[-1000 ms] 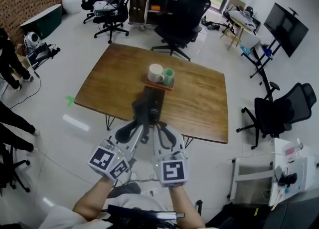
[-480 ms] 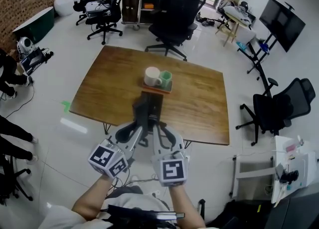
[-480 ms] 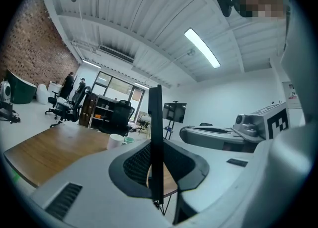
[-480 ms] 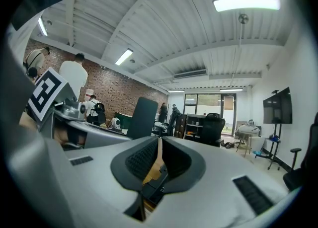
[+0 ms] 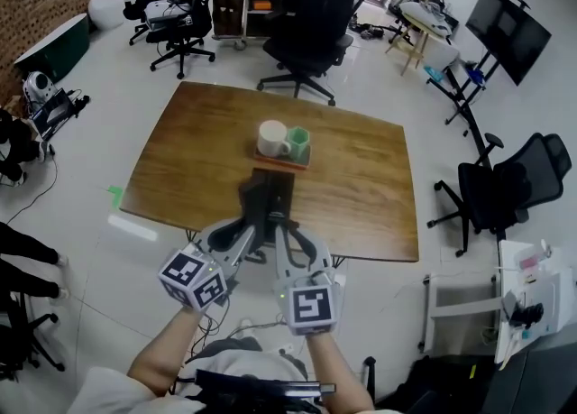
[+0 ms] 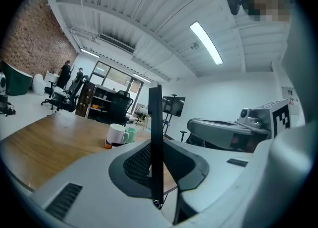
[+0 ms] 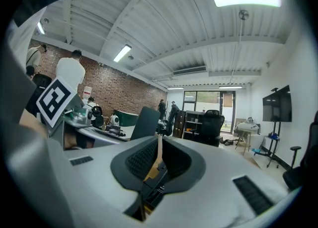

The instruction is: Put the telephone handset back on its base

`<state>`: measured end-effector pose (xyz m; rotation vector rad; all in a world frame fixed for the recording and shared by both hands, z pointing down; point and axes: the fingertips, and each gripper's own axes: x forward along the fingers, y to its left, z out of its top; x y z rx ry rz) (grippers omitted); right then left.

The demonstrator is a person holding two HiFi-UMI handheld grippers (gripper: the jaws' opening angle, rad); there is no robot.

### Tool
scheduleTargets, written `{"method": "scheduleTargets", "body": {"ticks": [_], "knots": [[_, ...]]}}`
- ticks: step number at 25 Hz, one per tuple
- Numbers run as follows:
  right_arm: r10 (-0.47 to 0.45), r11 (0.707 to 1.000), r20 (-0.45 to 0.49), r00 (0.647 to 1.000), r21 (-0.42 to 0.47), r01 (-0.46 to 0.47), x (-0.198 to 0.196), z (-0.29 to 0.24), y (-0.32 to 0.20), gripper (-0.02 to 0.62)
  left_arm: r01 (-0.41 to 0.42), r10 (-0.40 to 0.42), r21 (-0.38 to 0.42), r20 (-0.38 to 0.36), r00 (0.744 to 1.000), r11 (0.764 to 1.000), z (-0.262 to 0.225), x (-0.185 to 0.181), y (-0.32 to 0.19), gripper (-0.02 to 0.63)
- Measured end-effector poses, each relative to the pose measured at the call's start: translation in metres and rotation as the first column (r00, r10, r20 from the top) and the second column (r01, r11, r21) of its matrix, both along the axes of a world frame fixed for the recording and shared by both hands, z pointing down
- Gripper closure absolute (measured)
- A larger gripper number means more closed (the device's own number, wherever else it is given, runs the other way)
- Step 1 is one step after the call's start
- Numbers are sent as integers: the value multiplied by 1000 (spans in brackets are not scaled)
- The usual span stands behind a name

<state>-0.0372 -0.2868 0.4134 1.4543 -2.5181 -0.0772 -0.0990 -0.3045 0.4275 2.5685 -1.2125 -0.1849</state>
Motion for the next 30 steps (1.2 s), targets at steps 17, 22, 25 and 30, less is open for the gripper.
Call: {"method": "scheduleTargets", "body": {"ticks": [17, 22, 25, 30], "knots": [[47, 998, -4, 999, -47, -47, 13, 15, -23, 571, -178, 171, -224, -49, 984, 958, 87, -5, -67, 543], [45, 997, -24, 999, -61, -46, 16, 20, -28, 571, -250, 237, -305, -78, 968, 919, 108, -5, -88, 543], [67, 995, 17, 998, -73, -66, 15, 19, -30, 571, -275, 258, -349, -97, 961, 896, 120, -6, -98, 543], [76, 994, 34, 997, -81, -73, 16, 18, -35, 571, -292, 250, -403, -155, 956, 867, 134, -7, -109, 543]]}}
